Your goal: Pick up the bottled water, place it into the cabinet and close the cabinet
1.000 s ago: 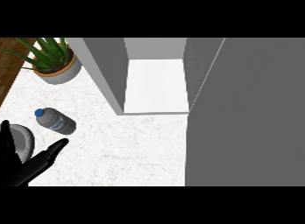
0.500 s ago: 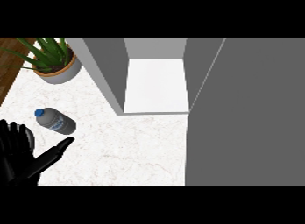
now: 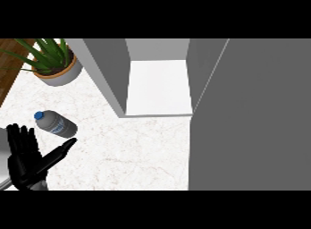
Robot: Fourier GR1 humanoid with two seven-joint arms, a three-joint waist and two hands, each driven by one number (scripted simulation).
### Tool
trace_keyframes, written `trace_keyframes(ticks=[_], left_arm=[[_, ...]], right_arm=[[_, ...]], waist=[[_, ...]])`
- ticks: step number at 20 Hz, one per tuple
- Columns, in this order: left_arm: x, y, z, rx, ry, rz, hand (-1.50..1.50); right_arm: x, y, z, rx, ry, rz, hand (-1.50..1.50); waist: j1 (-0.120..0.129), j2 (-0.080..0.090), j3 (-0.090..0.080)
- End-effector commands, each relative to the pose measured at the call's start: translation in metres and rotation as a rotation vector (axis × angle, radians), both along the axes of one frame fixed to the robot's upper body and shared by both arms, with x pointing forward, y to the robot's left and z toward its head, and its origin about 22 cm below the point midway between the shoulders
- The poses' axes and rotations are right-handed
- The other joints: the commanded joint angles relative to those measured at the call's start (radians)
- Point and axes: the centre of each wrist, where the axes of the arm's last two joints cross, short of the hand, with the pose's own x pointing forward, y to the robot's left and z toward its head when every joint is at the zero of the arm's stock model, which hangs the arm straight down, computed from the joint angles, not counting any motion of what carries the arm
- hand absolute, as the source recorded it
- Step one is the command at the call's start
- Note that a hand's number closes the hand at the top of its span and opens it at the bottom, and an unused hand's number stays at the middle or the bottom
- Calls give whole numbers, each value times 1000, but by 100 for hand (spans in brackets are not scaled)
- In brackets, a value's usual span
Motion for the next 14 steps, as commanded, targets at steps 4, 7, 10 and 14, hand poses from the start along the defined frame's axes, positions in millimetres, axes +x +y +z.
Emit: trace_keyframes(ticks=[4, 7, 10, 14], left_arm=[[8, 1, -35, 5, -12, 25, -150], [29, 5, -37, 8, -3, 50, -150], [26, 12, -43, 12, 6, 66, -150], [27, 18, -56, -23, 1, 72, -150]], right_arm=[[-6, -4, 35, -11, -65, -3, -150], [-7, -1, 28, -20, -79, 10, -150], [-12, -5, 39, -25, -66, -3, -150], [-10, 0, 41, -30, -81, -7, -150]], waist=[[7, 2, 0], [-2, 2, 0], [0, 2, 0], [-2, 6, -1]])
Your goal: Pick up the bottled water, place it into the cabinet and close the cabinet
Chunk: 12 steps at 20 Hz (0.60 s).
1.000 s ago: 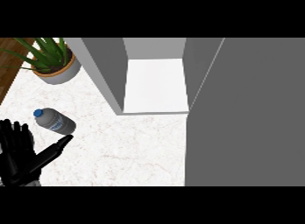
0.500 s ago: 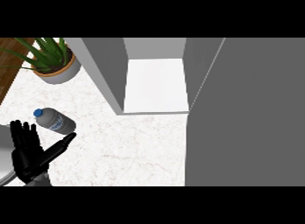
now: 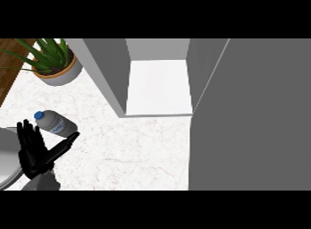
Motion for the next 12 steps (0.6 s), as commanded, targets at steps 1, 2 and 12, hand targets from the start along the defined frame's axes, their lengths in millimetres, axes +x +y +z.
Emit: trace_keyframes(ticks=[1, 2, 12], left_arm=[[12, 7, -4, -31, -38, 20, -150], [-6, 28, -7, -54, -41, 5, -150], [16, -1, -18, -165, -189, -77, -150]], right_arm=[[-4, 6, 41, 29, -83, 25, -150], [-11, 9, 44, -6, -55, 30, -150], [-10, -5, 37, -4, -72, 16, -150]], waist=[[-8, 3, -2], [-11, -2, -1], [-5, 4, -1]])
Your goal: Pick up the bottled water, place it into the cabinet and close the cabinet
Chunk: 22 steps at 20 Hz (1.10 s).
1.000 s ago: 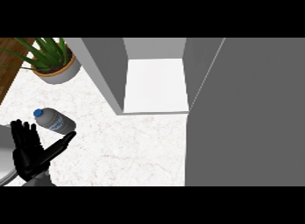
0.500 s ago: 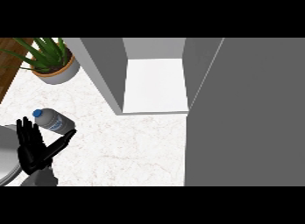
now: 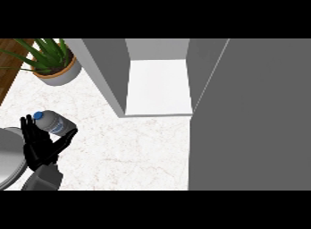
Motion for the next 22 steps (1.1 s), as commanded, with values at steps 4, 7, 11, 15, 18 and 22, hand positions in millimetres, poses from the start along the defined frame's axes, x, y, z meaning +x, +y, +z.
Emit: trace_keyframes(ticks=[4, 7, 11, 15, 18, 22], left_arm=[[8, -8, -4, -23, -82, -1, 150], [27, 8, 13, -18, -87, -8, 150], [12, 0, -1, -29, -112, 14, 150], [15, -40, -9, -21, -83, -270, 150], [7, -86, -22, -24, -86, -544, 150], [17, -74, -10, 23, -156, -555, 150]], right_arm=[[0, -5, 19, 28, -75, 9, -150], [-1, 3, 21, 13, -70, 42, -150], [-5, 5, 25, 13, -85, -1, -150], [-8, 1, 20, 21, -75, 10, -150], [-3, 3, 13, 16, -61, 16, -150], [-5, 0, 27, -1, -72, -2, -150]], waist=[[2, -2, 1], [-3, -2, 1], [-1, -3, 1], [-4, -7, 2], [-5, -5, 1], [15, -6, 2]])
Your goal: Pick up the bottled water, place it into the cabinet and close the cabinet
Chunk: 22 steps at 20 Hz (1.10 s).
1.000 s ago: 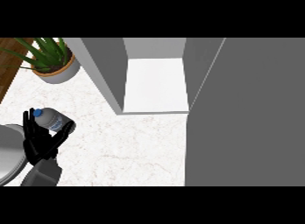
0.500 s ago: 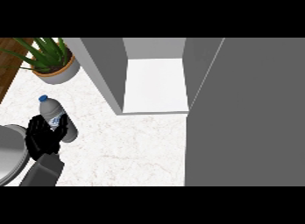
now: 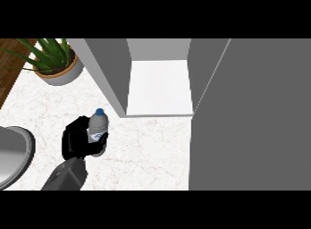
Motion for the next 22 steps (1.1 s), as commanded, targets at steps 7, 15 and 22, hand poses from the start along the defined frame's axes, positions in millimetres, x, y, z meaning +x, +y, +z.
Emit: trace_keyframes(ticks=[7, 15, 22], left_arm=[[7, -39, 27, 19, -112, -185, 150], [24, -88, 97, 27, -192, -313, 150], [-2, -149, 164, 60, -202, -393, 150]], right_arm=[[-5, 3, 28, 25, -72, -6, -150], [6, 2, 24, 11, -87, -3, -150], [18, -3, 8, 25, -78, -18, -150]], waist=[[15, -10, 2], [22, -10, 2], [33, -5, 3]])
